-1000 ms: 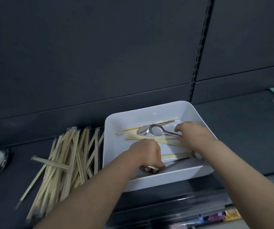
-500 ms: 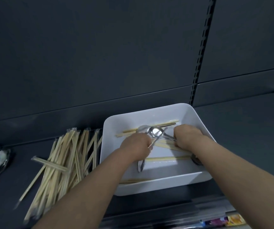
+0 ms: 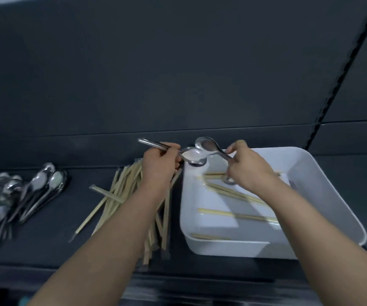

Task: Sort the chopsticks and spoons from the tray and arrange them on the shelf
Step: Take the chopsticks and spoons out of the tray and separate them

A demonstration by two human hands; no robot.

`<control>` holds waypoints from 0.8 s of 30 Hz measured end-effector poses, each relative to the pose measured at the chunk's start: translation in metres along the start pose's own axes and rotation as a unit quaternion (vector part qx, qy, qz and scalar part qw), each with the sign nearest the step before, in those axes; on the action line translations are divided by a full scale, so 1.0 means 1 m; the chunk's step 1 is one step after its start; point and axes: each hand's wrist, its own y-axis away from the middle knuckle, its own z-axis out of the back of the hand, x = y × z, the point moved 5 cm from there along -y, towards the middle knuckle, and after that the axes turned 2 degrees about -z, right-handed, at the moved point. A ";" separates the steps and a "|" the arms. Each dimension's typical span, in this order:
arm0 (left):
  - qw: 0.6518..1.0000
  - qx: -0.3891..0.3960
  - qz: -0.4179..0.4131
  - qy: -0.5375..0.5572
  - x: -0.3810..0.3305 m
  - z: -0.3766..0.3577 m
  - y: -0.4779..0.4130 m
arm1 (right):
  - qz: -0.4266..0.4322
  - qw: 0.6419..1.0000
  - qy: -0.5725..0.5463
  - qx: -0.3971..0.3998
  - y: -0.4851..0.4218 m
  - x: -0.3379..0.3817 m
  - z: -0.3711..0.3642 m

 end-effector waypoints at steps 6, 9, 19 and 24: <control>0.992 -0.092 0.024 0.084 0.015 0.135 -0.023 | 0.092 0.993 -0.033 0.065 0.005 0.123 -0.089; 0.985 -0.154 0.024 0.069 0.039 0.219 -0.036 | 0.095 0.991 -0.035 0.090 0.007 0.179 -0.148; 0.952 -0.291 0.056 0.077 0.106 0.426 -0.102 | 0.049 0.982 -0.093 0.158 0.004 0.326 -0.317; 0.955 -0.275 0.087 0.073 0.131 0.452 -0.119 | 0.021 0.980 -0.098 0.171 0.005 0.359 -0.362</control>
